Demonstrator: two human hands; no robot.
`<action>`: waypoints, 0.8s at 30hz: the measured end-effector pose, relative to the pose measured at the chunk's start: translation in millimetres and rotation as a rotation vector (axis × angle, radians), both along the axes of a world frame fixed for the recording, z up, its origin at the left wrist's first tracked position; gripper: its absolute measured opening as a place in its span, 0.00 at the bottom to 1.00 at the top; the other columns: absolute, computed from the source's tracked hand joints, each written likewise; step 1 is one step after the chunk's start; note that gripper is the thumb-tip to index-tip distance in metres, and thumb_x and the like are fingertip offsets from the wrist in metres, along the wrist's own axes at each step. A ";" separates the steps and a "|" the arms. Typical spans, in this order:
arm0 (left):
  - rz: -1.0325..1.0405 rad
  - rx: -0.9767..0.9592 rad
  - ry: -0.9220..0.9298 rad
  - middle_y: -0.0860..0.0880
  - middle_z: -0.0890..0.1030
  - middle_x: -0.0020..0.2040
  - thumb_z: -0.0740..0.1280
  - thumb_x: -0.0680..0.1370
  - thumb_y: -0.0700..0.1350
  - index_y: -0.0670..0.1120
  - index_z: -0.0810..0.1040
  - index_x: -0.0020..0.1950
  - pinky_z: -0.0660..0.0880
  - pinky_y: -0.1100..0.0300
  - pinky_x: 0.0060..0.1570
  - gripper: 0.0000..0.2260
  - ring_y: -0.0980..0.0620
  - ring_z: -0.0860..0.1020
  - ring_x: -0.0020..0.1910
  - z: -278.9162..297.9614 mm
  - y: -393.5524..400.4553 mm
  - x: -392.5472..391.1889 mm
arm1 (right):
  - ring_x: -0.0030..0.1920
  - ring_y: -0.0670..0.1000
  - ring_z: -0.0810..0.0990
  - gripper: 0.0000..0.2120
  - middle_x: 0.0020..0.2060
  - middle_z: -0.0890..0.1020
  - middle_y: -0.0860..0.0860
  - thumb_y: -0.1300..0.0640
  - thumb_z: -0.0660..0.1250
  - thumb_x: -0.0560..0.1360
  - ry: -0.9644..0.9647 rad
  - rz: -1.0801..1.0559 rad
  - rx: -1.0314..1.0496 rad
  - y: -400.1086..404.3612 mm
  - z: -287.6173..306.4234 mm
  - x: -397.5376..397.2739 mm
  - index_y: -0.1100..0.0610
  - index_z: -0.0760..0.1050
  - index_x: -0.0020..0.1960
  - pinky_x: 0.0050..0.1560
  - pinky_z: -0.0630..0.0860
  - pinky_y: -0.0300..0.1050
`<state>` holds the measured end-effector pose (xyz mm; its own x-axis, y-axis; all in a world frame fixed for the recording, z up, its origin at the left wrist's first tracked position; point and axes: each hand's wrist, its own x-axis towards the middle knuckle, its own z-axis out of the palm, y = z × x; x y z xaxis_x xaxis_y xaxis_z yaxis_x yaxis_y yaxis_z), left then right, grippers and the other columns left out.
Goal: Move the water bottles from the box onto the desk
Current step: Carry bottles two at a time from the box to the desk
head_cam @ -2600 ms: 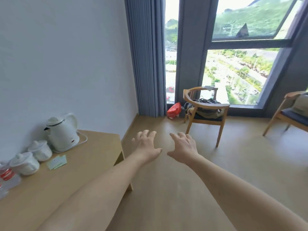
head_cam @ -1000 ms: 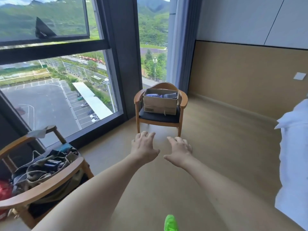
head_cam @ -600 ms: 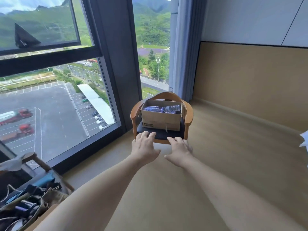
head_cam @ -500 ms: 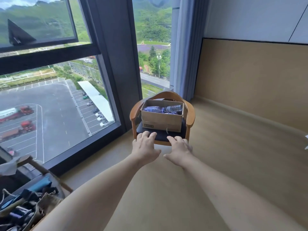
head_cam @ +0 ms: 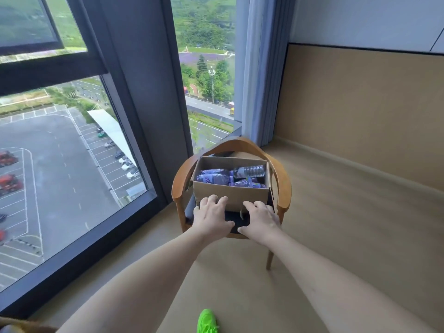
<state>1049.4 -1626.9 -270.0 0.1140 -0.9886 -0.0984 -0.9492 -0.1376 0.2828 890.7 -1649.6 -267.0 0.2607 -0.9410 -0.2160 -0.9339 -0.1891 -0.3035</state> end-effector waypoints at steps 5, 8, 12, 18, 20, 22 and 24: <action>-0.031 0.063 0.006 0.46 0.68 0.76 0.71 0.75 0.57 0.55 0.65 0.77 0.68 0.41 0.70 0.32 0.42 0.64 0.75 -3.2 -106.4 54.4 | 0.73 0.57 0.65 0.38 0.75 0.66 0.52 0.42 0.72 0.74 0.007 -0.077 0.024 -93.8 -2.4 45.6 0.45 0.58 0.79 0.69 0.68 0.56; -0.042 0.084 0.012 0.46 0.68 0.75 0.71 0.75 0.57 0.55 0.66 0.76 0.67 0.42 0.70 0.31 0.42 0.64 0.75 -2.9 -162.0 80.0 | 0.73 0.57 0.65 0.38 0.75 0.66 0.52 0.41 0.72 0.74 -0.003 -0.106 0.047 -139.7 -7.8 63.8 0.46 0.58 0.79 0.69 0.69 0.57; -0.060 0.132 0.019 0.46 0.66 0.77 0.70 0.76 0.57 0.53 0.63 0.80 0.67 0.43 0.71 0.34 0.43 0.62 0.76 -13.3 -218.1 96.7 | 0.72 0.58 0.66 0.38 0.74 0.66 0.53 0.42 0.72 0.74 0.025 -0.130 0.128 -189.8 -23.4 75.3 0.47 0.58 0.79 0.68 0.68 0.56; -0.074 0.208 0.009 0.46 0.68 0.75 0.70 0.77 0.57 0.53 0.64 0.79 0.69 0.43 0.70 0.33 0.43 0.65 0.75 -41.1 -285.1 105.6 | 0.72 0.58 0.65 0.36 0.73 0.67 0.52 0.42 0.71 0.74 0.051 -0.137 0.201 -266.9 -52.6 85.0 0.46 0.60 0.78 0.70 0.67 0.56; -0.063 0.228 0.008 0.47 0.70 0.73 0.70 0.77 0.56 0.55 0.64 0.79 0.69 0.43 0.70 0.32 0.43 0.66 0.73 -53.6 -308.3 107.7 | 0.72 0.58 0.65 0.37 0.73 0.66 0.52 0.42 0.71 0.74 0.060 -0.123 0.218 -297.4 -66.5 86.7 0.46 0.60 0.78 0.70 0.67 0.56; -0.038 0.252 0.021 0.47 0.70 0.73 0.69 0.78 0.55 0.56 0.64 0.79 0.69 0.42 0.71 0.31 0.43 0.66 0.73 -69.3 -330.9 110.1 | 0.72 0.58 0.65 0.36 0.73 0.66 0.53 0.43 0.71 0.74 0.062 -0.100 0.241 -329.6 -82.5 88.1 0.46 0.60 0.77 0.68 0.67 0.56; 0.000 0.294 0.035 0.47 0.68 0.76 0.68 0.78 0.54 0.56 0.62 0.80 0.67 0.40 0.72 0.31 0.43 0.64 0.75 -84.5 -353.6 112.5 | 0.71 0.58 0.65 0.37 0.73 0.67 0.52 0.44 0.71 0.74 0.062 -0.084 0.273 -361.3 -98.0 89.2 0.46 0.59 0.78 0.66 0.69 0.55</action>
<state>1161.9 -1980.5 -354.5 0.1056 -0.9169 -0.3848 -0.9396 -0.2187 0.2632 980.0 -2010.9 -365.0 0.1624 -0.8634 -0.4776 -0.9613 -0.0292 -0.2741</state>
